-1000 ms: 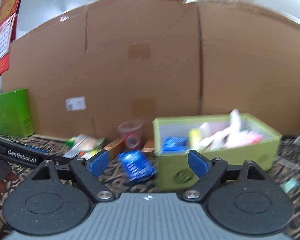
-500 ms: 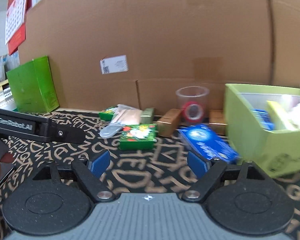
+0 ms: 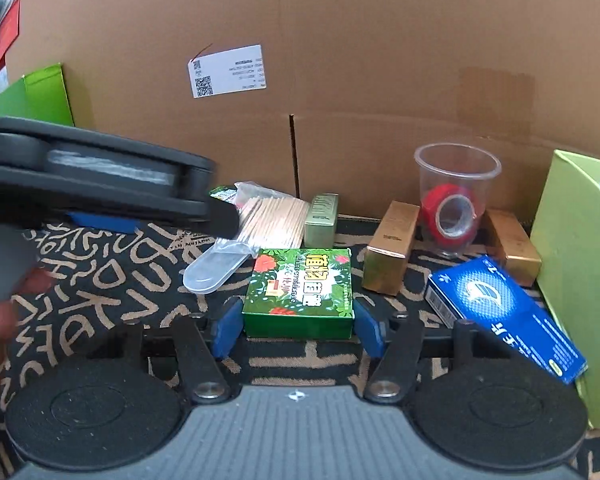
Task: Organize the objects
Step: 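Grasp the green floral box with right tool while left tool grasps the wooden-stick bag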
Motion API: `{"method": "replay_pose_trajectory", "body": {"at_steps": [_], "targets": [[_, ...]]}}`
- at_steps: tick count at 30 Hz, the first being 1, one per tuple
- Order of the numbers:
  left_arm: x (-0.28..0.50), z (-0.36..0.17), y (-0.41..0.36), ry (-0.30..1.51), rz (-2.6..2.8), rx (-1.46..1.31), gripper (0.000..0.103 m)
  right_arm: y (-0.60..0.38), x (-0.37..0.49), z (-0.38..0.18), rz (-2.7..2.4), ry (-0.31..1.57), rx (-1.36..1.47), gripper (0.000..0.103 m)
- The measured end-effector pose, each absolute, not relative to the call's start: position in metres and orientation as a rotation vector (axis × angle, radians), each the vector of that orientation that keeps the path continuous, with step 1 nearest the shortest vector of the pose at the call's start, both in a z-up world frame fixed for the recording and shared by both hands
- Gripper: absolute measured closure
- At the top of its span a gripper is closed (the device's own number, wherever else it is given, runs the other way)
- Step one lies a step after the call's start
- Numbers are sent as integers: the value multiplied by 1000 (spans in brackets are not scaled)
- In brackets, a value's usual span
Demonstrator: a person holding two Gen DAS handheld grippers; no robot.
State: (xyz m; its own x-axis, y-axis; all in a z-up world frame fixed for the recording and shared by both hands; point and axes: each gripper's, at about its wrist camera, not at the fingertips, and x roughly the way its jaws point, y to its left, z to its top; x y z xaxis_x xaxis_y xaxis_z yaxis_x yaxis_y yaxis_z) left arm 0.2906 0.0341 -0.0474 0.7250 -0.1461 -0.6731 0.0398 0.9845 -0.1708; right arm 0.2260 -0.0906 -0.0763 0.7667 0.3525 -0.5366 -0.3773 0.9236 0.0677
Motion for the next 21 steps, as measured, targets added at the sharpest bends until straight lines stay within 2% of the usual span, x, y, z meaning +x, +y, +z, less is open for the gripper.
{"method": "replay_pose_trajectory", "body": {"at_steps": [1,3,4,5,7,9,10,13,21], "targets": [[296,-50,33,758,-98,-148,18,-92,223,-76,396,573,-58,39],[307,-56,30,772,-94,-149,26,-98,213,-76,402,571,-75,39],[312,-59,29,785,-99,-147,40,-102,208,-76,410,572,-71,39],[316,-62,27,803,-107,-144,59,-106,202,-76,418,574,-65,39],[316,-62,25,804,-120,-145,73,-112,193,-76,425,574,-59,39],[309,-58,22,793,-124,-127,79,-117,183,-76,429,575,-56,39],[304,-55,23,784,-132,-118,86,-120,179,-76,429,576,-55,39],[280,-46,26,789,-188,-131,91,-126,165,-75,437,582,-50,39],[175,-37,46,879,-336,-209,92,-158,114,-72,462,607,-23,39]]}}
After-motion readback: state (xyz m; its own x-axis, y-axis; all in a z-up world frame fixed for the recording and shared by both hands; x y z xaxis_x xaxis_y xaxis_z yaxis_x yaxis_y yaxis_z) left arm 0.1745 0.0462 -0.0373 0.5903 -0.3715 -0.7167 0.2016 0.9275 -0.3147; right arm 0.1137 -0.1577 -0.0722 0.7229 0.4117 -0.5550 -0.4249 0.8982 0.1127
